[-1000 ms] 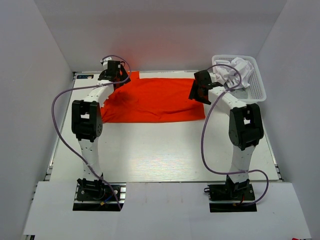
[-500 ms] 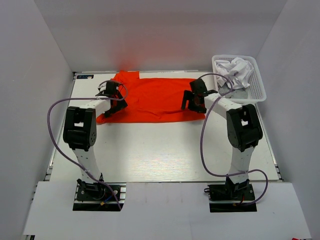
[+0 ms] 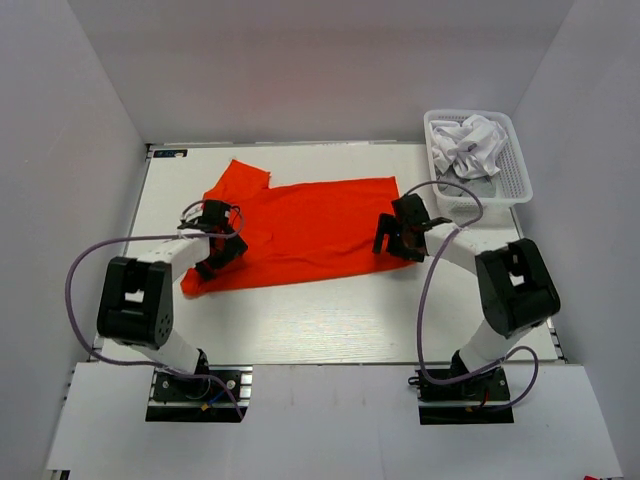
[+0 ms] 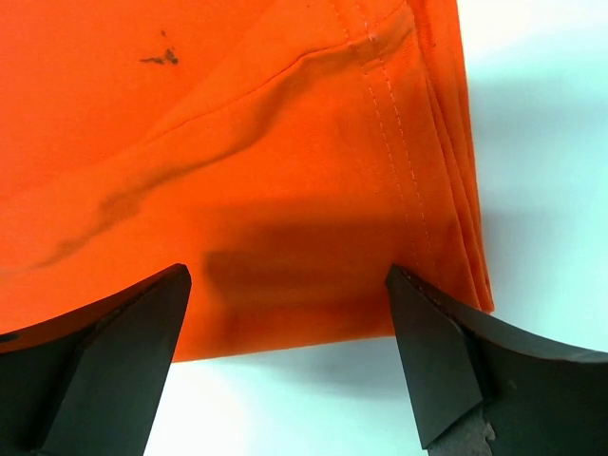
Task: Fold and stack the t-shirts
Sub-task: Fold the flattened tshirt in 1/3 of the way, then grap the side of the flattened tshirt furthest away from the robot with both arms
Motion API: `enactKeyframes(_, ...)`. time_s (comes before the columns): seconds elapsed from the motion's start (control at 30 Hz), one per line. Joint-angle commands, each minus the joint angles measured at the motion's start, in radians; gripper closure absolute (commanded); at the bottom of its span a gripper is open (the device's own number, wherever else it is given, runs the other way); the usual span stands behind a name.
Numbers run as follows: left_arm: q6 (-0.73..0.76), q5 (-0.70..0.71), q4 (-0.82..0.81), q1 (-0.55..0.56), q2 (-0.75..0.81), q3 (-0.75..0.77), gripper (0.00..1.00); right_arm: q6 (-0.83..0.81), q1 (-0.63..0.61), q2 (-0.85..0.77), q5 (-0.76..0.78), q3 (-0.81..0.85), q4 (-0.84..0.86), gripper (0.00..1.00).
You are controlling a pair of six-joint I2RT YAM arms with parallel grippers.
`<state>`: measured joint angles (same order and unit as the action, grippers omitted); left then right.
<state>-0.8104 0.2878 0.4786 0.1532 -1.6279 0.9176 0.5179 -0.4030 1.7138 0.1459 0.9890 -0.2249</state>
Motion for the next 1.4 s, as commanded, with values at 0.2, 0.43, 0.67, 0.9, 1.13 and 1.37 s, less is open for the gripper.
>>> enactKeyframes(0.2, -0.101, -0.076, 0.278, 0.014, 0.413, -0.168, 0.00, -0.015, -0.072, -0.244, 0.073, -0.069, -0.249, 0.10)
enactKeyframes(0.43, 0.045, -0.024, 0.134, 0.005, 0.291, 0.101, 0.00, -0.070, -0.059, -0.241, 0.147, 0.062, -0.153, 0.10)
enactKeyframes(0.67, 0.197, 0.079, 0.201, -0.014, -0.145, 0.679, 0.00, -0.074, 0.003, 0.056, 0.255, 0.398, -0.175, 0.10)
enactKeyframes(0.9, 0.327, 0.156, 0.393, -0.024, -0.693, 1.375, 0.03, -0.159, 0.056, 0.325, 0.168, 0.782, -0.228, 0.10)
enactKeyframes(1.13, 0.393, 0.086, 0.140, -0.053, -0.780, 1.290, 0.03, -0.200, 0.096, 0.515, 0.141, 0.962, -0.243, 0.10)
enactKeyframes(1.37, 0.465, 0.086, 0.098, -0.063, -0.879, 1.370, 0.13, -0.216, 0.124, 0.583, 0.138, 0.993, -0.189, 0.10)
